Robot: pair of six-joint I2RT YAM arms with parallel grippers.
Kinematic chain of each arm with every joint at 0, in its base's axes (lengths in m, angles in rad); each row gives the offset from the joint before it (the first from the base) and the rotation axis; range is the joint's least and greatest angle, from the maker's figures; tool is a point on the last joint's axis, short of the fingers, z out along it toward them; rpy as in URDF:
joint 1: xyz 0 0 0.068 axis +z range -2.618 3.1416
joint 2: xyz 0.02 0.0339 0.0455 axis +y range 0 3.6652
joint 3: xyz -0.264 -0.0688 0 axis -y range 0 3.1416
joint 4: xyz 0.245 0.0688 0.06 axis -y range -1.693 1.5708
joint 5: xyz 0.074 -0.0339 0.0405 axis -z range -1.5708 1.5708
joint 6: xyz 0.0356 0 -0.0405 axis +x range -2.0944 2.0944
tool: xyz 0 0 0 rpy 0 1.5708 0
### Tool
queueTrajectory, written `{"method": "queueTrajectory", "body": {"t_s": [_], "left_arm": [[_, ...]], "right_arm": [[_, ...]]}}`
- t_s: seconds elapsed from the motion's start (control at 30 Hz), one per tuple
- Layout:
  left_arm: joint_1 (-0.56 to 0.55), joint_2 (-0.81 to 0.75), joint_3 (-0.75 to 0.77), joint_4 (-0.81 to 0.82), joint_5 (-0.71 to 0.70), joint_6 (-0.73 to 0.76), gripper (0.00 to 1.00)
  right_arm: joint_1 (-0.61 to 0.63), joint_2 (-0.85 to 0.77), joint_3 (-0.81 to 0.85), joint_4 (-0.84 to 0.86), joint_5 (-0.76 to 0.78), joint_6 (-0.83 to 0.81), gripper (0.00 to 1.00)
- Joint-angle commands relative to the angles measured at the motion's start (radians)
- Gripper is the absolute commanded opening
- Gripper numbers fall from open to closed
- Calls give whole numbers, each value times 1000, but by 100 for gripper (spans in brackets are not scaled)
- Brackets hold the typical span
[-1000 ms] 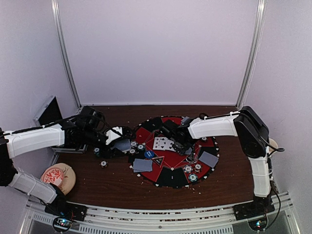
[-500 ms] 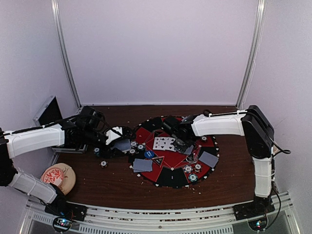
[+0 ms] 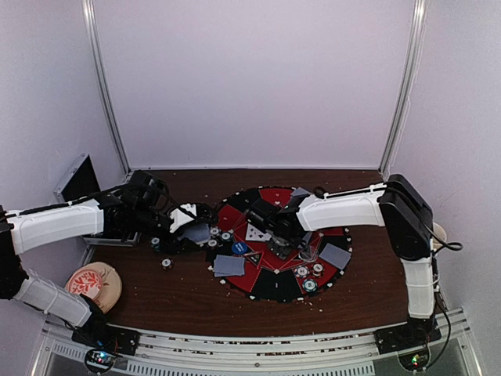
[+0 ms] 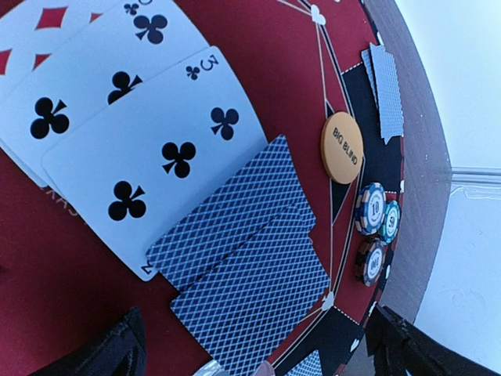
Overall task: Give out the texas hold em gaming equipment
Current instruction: Adjust the poker card in the community card area.
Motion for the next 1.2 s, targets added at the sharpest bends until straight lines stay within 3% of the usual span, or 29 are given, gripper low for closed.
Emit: {"method": "queueTrajectory", "body": {"t_s": [0.0, 0.7, 1.17], "left_arm": [[4, -5, -6, 43, 3, 4, 54], [5, -6, -7, 45, -1, 4, 54], [4, -8, -7, 46, -2, 4, 54]], "right_arm": [[-7, 48, 9, 0, 35, 4, 100], [-64, -26, -74, -9, 97, 21, 100], [-90, -81, -66, 2, 60, 15, 100]]}}
